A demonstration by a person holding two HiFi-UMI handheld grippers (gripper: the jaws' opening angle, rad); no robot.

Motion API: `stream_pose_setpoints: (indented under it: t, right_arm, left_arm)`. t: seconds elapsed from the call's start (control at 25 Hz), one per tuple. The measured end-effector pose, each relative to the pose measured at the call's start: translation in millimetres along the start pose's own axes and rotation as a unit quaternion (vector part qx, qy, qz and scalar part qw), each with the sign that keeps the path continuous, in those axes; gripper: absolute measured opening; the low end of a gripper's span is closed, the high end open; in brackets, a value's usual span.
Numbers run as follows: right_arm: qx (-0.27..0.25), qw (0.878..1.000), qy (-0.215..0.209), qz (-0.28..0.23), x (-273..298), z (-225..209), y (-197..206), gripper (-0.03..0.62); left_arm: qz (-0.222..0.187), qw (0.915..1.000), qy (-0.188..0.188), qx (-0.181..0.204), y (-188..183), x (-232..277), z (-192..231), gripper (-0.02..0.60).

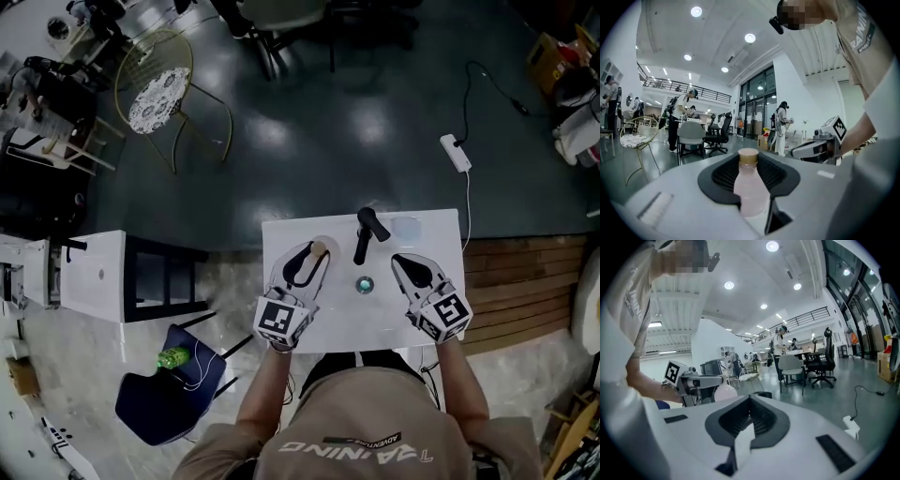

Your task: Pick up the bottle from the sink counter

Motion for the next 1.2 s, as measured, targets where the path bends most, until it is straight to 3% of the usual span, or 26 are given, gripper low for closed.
stream_pose_setpoints:
  t: [0.2, 0.8, 1.2]
  right_arm:
    - [-0.033, 0.999, -0.015, -0.017, -7.0, 8.7, -15.8, 0.008]
    - [-0.029, 0.997, -0.032, -0.068, -16.4, 15.8, -69.3, 0.008]
    - [-0.035, 0.995, -0.057, -0.08, -11.9, 21.6, -87.8, 0.008]
  left_arm:
    - [-0.005, 0.9999, -0.001, -0.009, -12.2, -5.7, -15.7, 0.129]
    - [-0.014, 0.9997, 0.001, 0.019, -71.1, -22.7, -31.6, 0.129]
    - [-0.009, 0.9998, -0.007, 0.017, -76.2, -27.8, -28.8, 0.129]
Point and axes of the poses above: the fingertips, and each gripper's own axes: x forward along the fingers, z to its left, y out of its underside, the point moved 6 cm from there along -x, backward along the fingers, and after that the axes turned 13 degrees about y, right-handed, at the moved point
